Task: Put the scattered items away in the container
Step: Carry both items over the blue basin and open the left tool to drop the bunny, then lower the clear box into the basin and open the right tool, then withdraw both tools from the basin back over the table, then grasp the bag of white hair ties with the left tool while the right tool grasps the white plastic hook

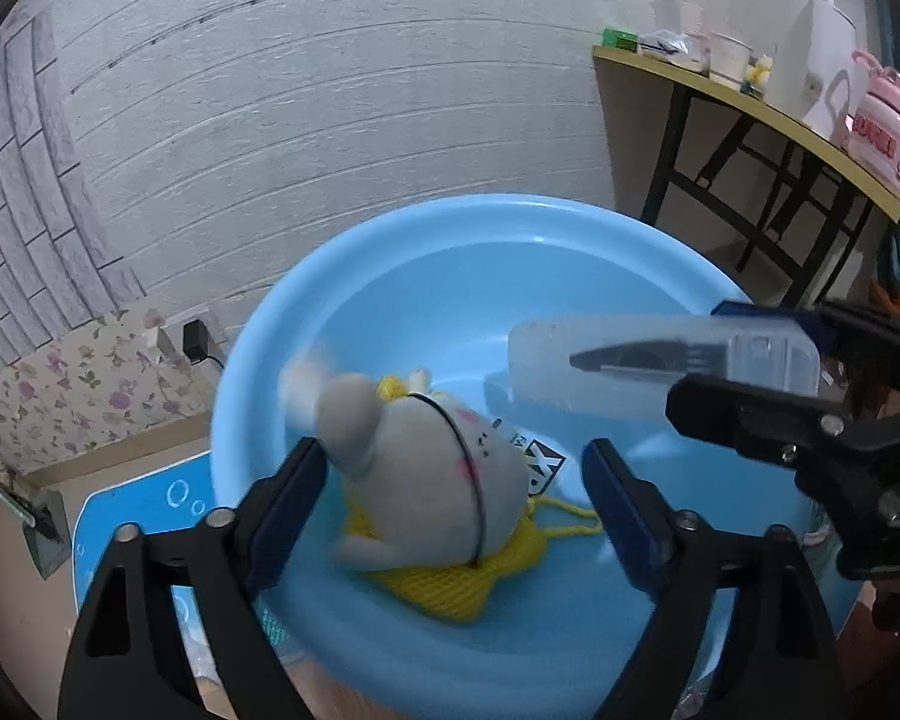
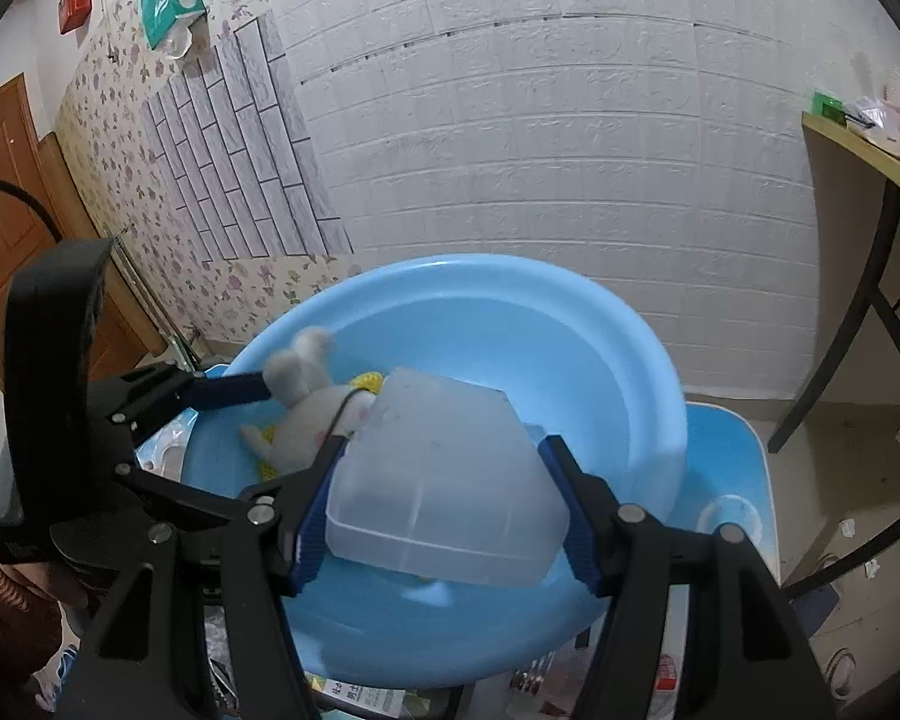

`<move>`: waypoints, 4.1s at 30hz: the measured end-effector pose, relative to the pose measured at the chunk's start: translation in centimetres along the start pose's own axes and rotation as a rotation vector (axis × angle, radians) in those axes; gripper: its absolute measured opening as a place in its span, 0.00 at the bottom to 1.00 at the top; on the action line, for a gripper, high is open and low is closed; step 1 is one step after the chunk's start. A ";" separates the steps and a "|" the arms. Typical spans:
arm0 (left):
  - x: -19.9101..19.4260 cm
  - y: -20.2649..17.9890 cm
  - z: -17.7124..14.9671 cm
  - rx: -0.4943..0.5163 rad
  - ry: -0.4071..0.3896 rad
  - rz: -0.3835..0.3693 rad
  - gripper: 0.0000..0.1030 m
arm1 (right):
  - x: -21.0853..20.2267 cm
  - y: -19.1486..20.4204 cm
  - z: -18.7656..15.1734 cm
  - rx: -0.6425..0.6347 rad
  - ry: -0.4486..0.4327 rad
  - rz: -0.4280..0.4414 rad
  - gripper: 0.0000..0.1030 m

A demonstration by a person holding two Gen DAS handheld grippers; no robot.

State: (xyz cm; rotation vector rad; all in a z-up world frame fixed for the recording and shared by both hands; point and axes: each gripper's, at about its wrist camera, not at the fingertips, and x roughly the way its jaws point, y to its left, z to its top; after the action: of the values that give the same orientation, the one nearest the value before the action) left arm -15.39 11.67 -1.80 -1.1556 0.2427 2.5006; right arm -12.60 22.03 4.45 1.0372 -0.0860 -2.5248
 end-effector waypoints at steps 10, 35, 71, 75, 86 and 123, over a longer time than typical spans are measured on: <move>-2.6 1.4 -0.6 -0.032 -0.050 0.054 0.87 | 0.7 0.3 -0.3 0.017 0.013 0.013 0.63; -8.7 3.8 -5.6 -0.165 -0.115 0.084 0.89 | -3.2 1.9 -1.2 0.026 -0.038 -0.030 0.82; -12.8 4.0 -12.1 -0.222 -0.134 0.170 0.98 | -9.5 0.4 -10.0 0.026 -0.170 -0.193 1.00; -12.9 4.1 -13.0 -0.235 -0.137 0.139 0.98 | -10.1 0.2 -10.8 0.015 -0.175 -0.189 1.00; -13.6 4.8 -15.2 -0.279 -0.157 0.144 0.98 | -8.5 -0.5 -11.8 0.050 -0.086 -0.139 0.99; -7.8 -0.1 -18.0 -0.080 -0.020 0.020 0.98 | -4.6 -3.2 -14.4 0.055 0.066 -0.226 0.83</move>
State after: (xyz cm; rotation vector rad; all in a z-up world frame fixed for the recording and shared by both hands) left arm 1.82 4.19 -7.57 -1.1639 0.1509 2.5587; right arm -0.91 28.14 -3.57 1.2116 -0.0201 -2.6995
